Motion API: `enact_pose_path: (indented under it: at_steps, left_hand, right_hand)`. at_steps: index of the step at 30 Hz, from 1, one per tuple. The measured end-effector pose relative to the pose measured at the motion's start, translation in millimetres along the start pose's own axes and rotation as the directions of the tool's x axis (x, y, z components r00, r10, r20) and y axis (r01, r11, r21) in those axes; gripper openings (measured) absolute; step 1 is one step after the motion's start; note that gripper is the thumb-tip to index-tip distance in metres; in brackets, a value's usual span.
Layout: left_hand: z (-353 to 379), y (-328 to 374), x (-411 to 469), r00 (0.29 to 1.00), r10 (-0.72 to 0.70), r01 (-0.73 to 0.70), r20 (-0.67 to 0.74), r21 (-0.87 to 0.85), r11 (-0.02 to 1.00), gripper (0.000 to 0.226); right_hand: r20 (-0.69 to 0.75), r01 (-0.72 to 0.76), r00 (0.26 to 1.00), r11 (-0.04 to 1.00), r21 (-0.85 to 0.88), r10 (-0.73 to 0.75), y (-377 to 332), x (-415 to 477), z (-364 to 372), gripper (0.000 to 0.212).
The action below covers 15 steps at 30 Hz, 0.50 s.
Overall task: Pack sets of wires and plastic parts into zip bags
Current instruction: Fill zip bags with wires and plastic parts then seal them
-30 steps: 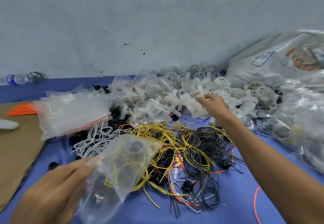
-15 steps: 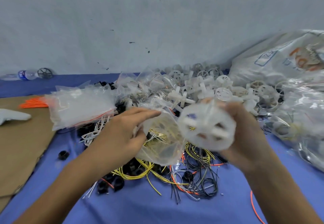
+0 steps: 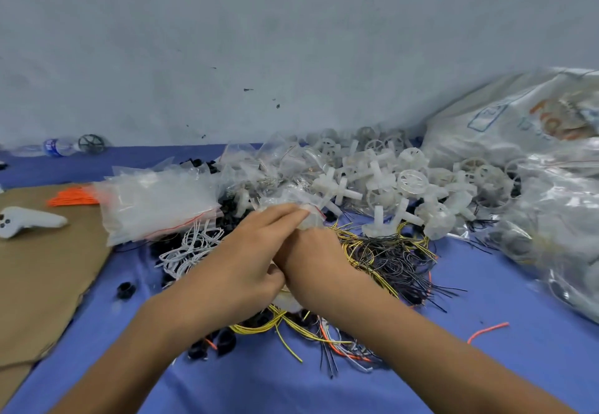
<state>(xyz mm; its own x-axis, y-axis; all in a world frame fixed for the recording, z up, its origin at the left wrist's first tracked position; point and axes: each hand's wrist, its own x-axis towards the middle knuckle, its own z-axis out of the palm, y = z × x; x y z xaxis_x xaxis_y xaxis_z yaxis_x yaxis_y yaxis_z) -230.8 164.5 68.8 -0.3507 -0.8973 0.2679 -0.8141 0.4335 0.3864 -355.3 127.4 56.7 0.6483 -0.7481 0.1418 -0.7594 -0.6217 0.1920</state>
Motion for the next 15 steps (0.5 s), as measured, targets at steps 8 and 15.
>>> enact_pose_path:
  at_steps: [8, 15]
  left_hand:
    - [-9, -11, 7, 0.990, -0.138, 0.130, -0.039, -0.163, 0.978, 0.083]
    - [-13, -11, 15, 0.988, -0.151, 0.143, -0.015, -0.230, 0.962, 0.083]
  right_hand:
    - [-0.150, 0.081, 0.988, 0.762, 0.643, 0.021, 51, -18, -18, 0.016]
    - [0.041, -0.450, 0.878, 0.792, 0.412, 0.478, 177, 12, 73, 0.023]
